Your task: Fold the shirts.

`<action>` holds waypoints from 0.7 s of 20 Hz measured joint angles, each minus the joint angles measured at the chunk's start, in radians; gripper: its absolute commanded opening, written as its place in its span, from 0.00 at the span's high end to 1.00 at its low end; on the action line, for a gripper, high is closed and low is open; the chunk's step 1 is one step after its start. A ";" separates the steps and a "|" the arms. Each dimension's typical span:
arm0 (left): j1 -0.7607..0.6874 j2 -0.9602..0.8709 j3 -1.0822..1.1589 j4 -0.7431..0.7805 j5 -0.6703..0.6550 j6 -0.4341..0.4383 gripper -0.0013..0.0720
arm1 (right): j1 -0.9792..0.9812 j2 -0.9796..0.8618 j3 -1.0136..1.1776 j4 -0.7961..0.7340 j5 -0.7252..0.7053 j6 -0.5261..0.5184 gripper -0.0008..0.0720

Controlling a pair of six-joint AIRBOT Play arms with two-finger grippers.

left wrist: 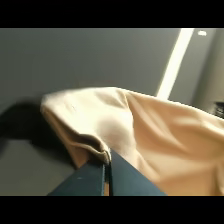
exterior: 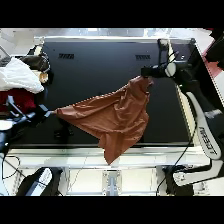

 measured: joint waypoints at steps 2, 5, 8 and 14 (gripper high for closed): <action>-0.027 -0.080 0.001 -0.013 0.084 -0.005 0.97 | 0.000 -0.037 0.011 -0.003 -0.013 0.016 0.37; -0.045 -0.155 0.050 -0.020 0.146 -0.009 0.97 | -0.012 -0.021 0.072 -0.053 0.048 0.025 0.37; -0.052 -0.184 0.108 -0.021 0.170 -0.009 0.97 | -0.071 0.102 0.137 -0.114 0.134 0.027 0.37; -0.056 -0.200 0.168 -0.021 0.187 0.019 0.97 | -0.333 0.492 0.051 -0.145 0.377 0.035 0.38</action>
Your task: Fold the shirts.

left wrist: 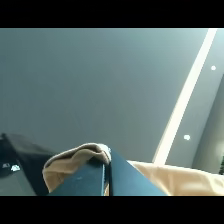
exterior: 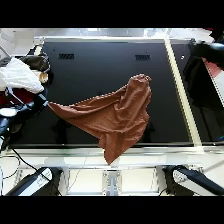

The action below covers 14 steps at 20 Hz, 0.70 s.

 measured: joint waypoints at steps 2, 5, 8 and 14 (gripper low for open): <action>0.000 -0.001 0.005 0.000 0.001 0.011 0.97 | -0.079 0.127 -0.183 0.041 0.055 0.024 0.38; 0.000 -0.002 0.009 0.000 -0.018 0.018 0.97 | -0.140 0.262 -0.558 0.205 0.056 0.077 0.38; 0.000 -0.002 0.010 0.000 -0.029 0.022 0.97 | -0.160 0.309 -0.941 0.539 0.034 0.036 0.38; 0.000 -0.002 0.011 0.000 -0.038 0.025 0.97 | -0.067 0.270 -1.286 0.958 -0.041 -0.118 0.36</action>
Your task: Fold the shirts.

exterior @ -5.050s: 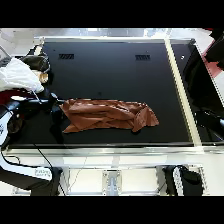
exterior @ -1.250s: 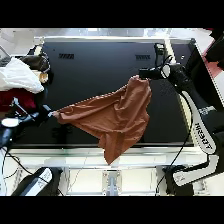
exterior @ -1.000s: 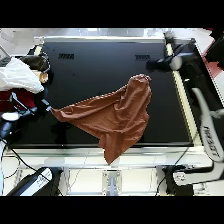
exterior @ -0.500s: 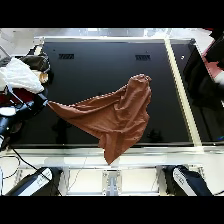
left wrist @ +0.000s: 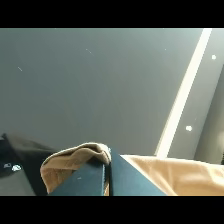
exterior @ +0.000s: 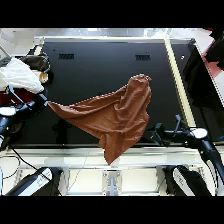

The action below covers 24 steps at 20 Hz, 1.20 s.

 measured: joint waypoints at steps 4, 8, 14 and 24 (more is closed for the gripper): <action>0.000 0.000 0.000 0.000 -0.007 0.000 0.97 | 0.158 -0.108 -0.046 0.120 -0.102 -0.031 0.36; 0.000 0.000 0.000 0.000 -0.011 0.000 0.97 | 0.270 -0.219 -0.058 0.223 -0.177 -0.058 0.38; 0.000 0.000 0.000 0.000 -0.013 0.000 0.97 | 0.341 -0.299 -0.006 0.377 -0.345 -0.134 0.97; 0.086 0.227 0.161 0.075 -0.168 0.098 0.97 | 0.351 -0.075 0.513 0.048 -0.166 -0.238 0.97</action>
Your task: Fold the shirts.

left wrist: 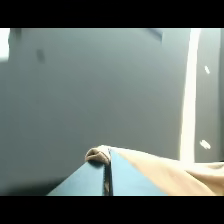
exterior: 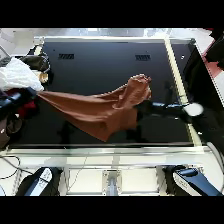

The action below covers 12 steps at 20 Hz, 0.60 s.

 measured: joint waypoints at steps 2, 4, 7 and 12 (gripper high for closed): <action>0.045 0.095 0.101 0.064 -0.085 -0.018 0.97 | 0.000 0.125 0.137 -0.167 0.071 0.048 0.97; 0.088 0.182 0.216 0.118 -0.163 -0.040 0.97 | 0.000 0.249 0.270 -0.291 0.132 0.096 0.97; 0.130 0.275 0.412 0.161 -0.256 -0.059 0.97 | 0.000 0.404 0.447 -0.386 0.181 0.171 0.98; 0.150 0.321 0.687 0.183 -0.355 -0.084 0.97 | 0.000 0.501 0.661 -0.466 0.204 0.233 0.98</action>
